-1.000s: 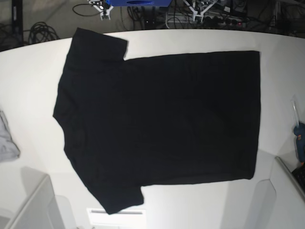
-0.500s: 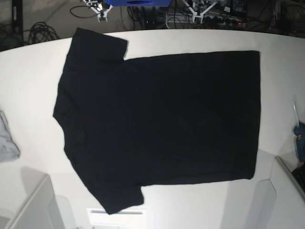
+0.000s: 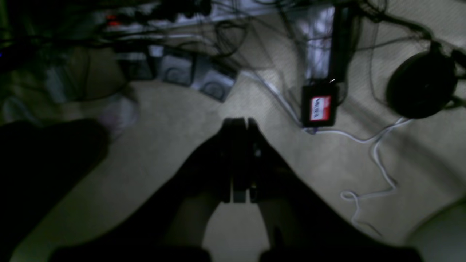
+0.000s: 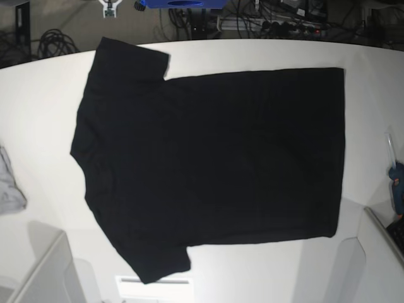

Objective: Fold the T-shirt properly

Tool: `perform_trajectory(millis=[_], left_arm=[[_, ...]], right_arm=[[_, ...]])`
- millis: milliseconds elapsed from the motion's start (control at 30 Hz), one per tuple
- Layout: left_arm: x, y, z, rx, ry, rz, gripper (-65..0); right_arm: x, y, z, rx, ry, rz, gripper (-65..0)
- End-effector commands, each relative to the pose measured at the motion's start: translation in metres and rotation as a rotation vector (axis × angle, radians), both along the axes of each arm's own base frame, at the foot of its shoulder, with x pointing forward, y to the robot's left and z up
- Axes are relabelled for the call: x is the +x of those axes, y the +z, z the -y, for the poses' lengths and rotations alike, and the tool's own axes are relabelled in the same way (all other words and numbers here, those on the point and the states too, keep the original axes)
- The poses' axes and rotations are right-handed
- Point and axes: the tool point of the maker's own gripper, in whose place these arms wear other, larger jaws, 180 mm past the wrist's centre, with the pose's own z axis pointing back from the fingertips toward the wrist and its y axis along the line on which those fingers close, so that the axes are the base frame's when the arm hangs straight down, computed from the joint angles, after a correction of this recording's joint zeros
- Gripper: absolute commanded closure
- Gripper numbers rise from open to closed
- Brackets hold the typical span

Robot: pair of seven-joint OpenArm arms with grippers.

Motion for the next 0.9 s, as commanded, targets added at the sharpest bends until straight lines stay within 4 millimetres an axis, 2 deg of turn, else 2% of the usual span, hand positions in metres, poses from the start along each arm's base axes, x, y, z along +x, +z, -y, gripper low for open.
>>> perform_trajectory(millis=[0,133,233,400,567,733,867], left_arm=[[-0.002,0.01,-0.007,0.01,-0.015,0.026,0.0],[0.003,0.042,-0.018,0.024,-0.041,0.101,0.0],[0.008,0.071,-0.039,0.062,0.021,0.164,0.0],[0.043,0.133,-0.079,0.147,0.08,0.327,0.0],[0.083,0.185,-0.09,0.18,0.071,0.477,0.0],[0.118,0.221,-0.094,0.209,0.053,0.594,0.0],[0.142,0.246,-0.099,0.233,0.042,0.679,0.0]], right_arm=[[-0.01,0.007,-0.002,0.003,0.0,-0.006,0.0],[-0.008,0.032,-0.005,0.001,0.004,0.025,0.0],[0.0,0.056,-0.002,-0.015,-0.002,0.084,0.0],[0.023,0.099,0.014,-0.076,-0.076,0.166,0.0],[0.056,0.138,0.021,-0.102,-0.061,0.245,0.0],[0.095,0.174,0.021,-0.117,-0.045,0.351,0.0],[0.129,0.186,0.021,-0.119,-0.045,0.443,0.0]])
